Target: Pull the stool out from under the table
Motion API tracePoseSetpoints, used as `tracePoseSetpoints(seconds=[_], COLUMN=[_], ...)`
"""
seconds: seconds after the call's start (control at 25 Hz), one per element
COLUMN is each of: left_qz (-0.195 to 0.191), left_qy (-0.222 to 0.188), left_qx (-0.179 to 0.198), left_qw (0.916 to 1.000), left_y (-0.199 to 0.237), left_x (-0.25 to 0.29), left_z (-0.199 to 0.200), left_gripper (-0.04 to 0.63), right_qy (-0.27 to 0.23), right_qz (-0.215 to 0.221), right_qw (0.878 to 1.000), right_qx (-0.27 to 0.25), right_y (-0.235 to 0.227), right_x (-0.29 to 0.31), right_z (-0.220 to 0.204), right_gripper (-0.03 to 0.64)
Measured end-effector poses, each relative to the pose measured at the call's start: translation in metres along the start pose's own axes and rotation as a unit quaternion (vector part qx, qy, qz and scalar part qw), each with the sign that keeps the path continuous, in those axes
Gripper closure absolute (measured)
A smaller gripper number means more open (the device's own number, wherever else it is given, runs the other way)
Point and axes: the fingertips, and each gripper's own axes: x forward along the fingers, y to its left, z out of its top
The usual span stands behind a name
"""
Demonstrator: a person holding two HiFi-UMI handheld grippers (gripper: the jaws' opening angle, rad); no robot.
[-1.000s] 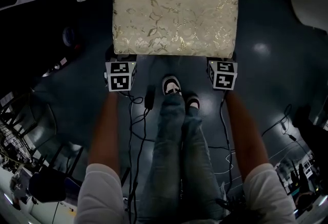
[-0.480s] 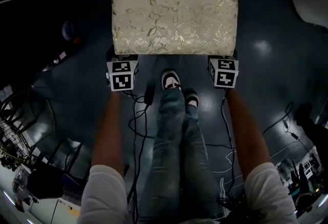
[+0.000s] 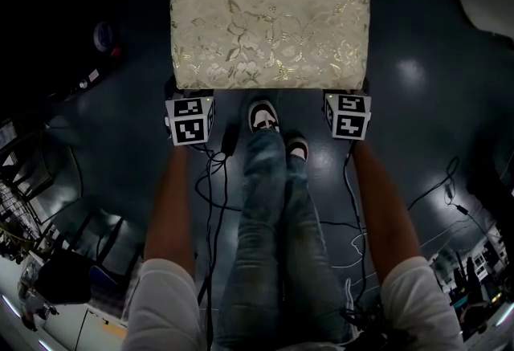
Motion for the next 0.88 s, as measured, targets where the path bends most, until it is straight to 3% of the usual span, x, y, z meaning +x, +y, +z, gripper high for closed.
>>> tracePoseSetpoints(seconds=[0.2, 0.56, 0.88], left_qz=[0.006, 0.005, -0.007], left_qy=[-0.011, 0.013, 0.017], left_qx=[0.000, -0.015, -0.056], left_qw=[0.9999, 0.9998, 0.9983], left_y=[0.000, -0.007, -0.014], left_x=[-0.001, -0.012, -0.019], left_z=[0.000, -0.006, -0.006], left_gripper=[0.353, 0.353, 0.351], right_qy=[-0.009, 0.009, 0.034], right_qz=[0.008, 0.011, 0.009], right_qw=[1.000, 1.000, 0.999], right_qx=[0.001, -0.002, -0.017], right_y=[0.002, -0.001, -0.004], right_x=[0.001, -0.009, -0.021], right_z=[0.002, -0.001, 0.003], right_gripper=[0.387, 0.387, 0.387])
